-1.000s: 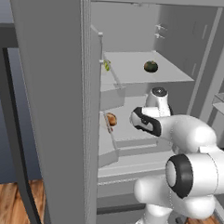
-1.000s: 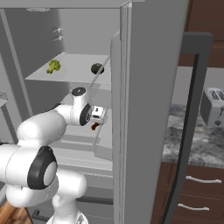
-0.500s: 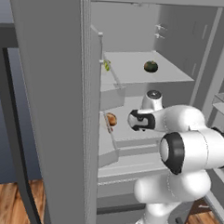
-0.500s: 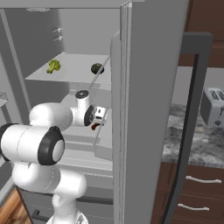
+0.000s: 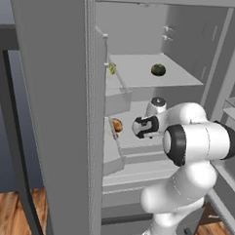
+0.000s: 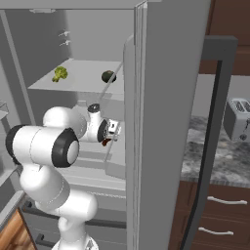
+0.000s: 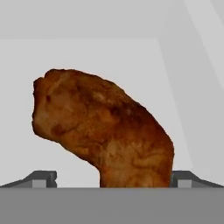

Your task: Gather the broccoli and squash from the fridge and place them on a tray on the dining counter. Then gather the chicken drumsticks from the fridge and place them on the other tray.

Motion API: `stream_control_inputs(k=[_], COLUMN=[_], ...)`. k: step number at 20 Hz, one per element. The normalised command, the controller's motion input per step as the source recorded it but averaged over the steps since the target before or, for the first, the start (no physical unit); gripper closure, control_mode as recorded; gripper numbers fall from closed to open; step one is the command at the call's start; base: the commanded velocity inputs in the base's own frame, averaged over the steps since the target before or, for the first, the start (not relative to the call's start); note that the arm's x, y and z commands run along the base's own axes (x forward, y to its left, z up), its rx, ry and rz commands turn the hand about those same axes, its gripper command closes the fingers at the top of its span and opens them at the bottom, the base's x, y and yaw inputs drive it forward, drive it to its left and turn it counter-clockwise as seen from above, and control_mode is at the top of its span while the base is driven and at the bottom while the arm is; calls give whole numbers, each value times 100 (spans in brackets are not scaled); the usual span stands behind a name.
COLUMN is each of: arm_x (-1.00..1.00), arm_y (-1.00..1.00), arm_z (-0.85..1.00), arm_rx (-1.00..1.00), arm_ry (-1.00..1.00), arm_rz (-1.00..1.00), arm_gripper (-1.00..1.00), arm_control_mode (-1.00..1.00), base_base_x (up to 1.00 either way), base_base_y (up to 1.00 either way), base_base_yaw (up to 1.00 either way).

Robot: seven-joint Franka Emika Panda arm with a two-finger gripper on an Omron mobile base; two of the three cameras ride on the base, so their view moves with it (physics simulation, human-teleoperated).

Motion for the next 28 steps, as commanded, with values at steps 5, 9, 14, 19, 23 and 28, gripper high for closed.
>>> stream_control_inputs(k=[5,9,14,19,23,28], arm_x=[10,0,-29,-78,-75,-74], arm_y=[-1,0,0,-1,-2,-1], arm_z=[-34,-28,-15,41,99,100], arm_rx=[0,0,0,0,2,6], arm_ry=[0,-4,-15,-18,-6,0], arm_rz=[0,0,0,0,0,0], arm_gripper=[100,100,100,100,100,100], arm_control_mode=[-100,-100,-100,-100,-100,-100], base_base_x=[0,0,0,0,0,0], base_base_y=[0,0,0,0,0,0], base_base_yaw=[0,0,0,0,0,0])
